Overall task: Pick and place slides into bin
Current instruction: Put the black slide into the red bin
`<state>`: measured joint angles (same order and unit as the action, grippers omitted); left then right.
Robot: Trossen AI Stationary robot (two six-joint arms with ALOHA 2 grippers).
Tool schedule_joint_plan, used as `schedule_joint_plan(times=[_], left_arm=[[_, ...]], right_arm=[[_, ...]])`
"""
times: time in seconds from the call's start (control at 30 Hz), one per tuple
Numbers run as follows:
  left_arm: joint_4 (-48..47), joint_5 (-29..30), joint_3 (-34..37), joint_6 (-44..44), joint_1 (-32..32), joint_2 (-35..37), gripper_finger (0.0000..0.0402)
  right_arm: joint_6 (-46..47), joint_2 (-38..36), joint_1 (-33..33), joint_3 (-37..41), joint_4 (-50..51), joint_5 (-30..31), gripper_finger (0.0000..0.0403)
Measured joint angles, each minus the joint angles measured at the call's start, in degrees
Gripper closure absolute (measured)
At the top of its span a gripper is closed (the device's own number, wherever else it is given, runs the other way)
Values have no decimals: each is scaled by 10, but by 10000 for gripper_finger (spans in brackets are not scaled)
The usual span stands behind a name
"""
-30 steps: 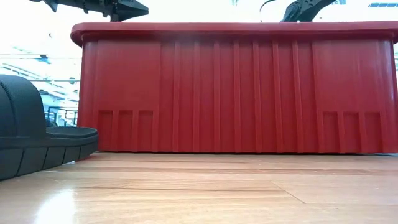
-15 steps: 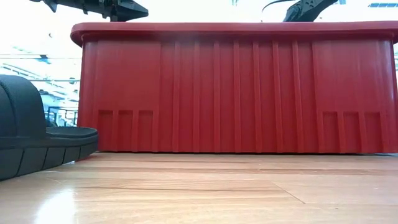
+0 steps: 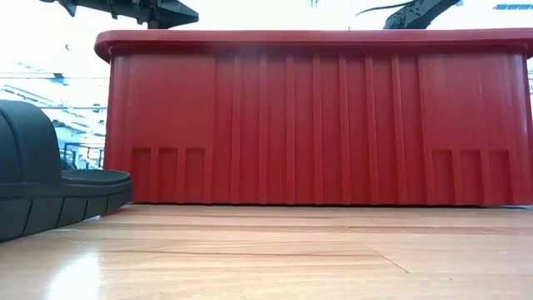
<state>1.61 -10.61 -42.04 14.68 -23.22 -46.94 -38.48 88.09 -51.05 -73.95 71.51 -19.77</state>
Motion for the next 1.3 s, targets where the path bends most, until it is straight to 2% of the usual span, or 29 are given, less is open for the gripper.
schedule_joint_plan(times=[0.13, 0.33, 0.37, 0.77, 1.17, 1.3], left_arm=[[0, 0, 0, 0, 0, 0, 378], [0, 1, 0, -8, 0, 0, 378], [0, 1, 0, -10, 0, 0, 378], [0, 1, 0, -15, 0, 0, 378], [-1, 1, 0, -14, 0, 0, 378], [-1, 1, 0, -13, 0, 0, 378]], right_arm=[[1, 0, 0, 0, 4, 0, 271], [28, 0, 0, 0, 11, -8, 382], [33, 0, 0, 0, 12, -13, 390], [76, 0, 0, 0, 25, -30, 400], [103, 0, -10, 0, 54, 37, 400], [97, -7, -10, 0, 45, 26, 398]])
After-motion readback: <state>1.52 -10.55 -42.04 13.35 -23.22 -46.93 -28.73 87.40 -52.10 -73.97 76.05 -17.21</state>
